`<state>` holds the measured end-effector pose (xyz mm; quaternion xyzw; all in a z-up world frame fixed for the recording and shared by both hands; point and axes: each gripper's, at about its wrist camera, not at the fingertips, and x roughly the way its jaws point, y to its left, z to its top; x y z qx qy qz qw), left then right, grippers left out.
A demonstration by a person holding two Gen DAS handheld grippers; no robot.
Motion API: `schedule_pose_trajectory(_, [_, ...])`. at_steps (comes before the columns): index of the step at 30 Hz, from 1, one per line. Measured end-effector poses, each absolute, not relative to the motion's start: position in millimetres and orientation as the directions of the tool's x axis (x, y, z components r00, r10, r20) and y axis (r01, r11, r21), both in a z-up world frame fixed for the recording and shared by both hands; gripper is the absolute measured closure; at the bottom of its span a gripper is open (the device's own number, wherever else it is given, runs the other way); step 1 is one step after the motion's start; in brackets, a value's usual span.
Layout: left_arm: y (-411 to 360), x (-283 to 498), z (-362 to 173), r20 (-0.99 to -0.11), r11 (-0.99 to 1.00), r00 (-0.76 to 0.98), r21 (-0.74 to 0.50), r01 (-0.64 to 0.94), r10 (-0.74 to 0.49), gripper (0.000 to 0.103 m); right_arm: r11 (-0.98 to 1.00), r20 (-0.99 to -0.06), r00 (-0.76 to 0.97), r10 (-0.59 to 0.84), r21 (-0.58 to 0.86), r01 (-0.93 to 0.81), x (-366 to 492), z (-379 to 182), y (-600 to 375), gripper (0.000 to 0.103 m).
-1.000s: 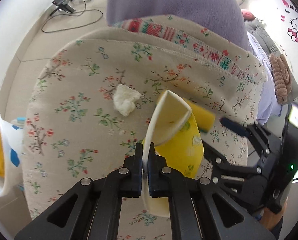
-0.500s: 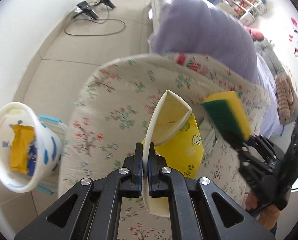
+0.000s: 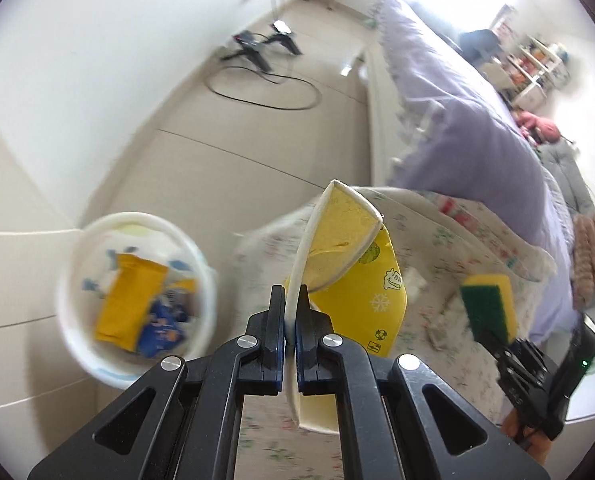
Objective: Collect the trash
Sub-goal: 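Carry the cup and sponge over the white bin and release both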
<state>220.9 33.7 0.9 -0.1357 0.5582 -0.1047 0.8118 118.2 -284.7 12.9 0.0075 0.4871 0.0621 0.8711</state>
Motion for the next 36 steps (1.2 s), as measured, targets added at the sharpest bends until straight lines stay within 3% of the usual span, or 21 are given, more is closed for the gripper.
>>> schedule_pose_trajectory(13, [117, 210, -15, -0.915, 0.976, 0.373, -0.198, -0.085, -0.153, 0.099, 0.986, -0.851, 0.502, 0.152, 0.092, -0.142, 109, -1, -246, 0.075])
schedule_pose_trajectory(24, [125, 225, -55, -0.955, 1.000, 0.295, 0.019, -0.023, 0.025, 0.099, 0.958, -0.833, 0.476, 0.281, 0.216, -0.188, 117, -10, -176, 0.074])
schedule_pose_trajectory(36, [140, 247, -91, -0.977, 0.996, 0.200, 0.056, -0.071, 0.069, 0.097, 0.897, -0.804, 0.398, 0.441, 0.388, -0.211, 149, -36, -54, 0.074])
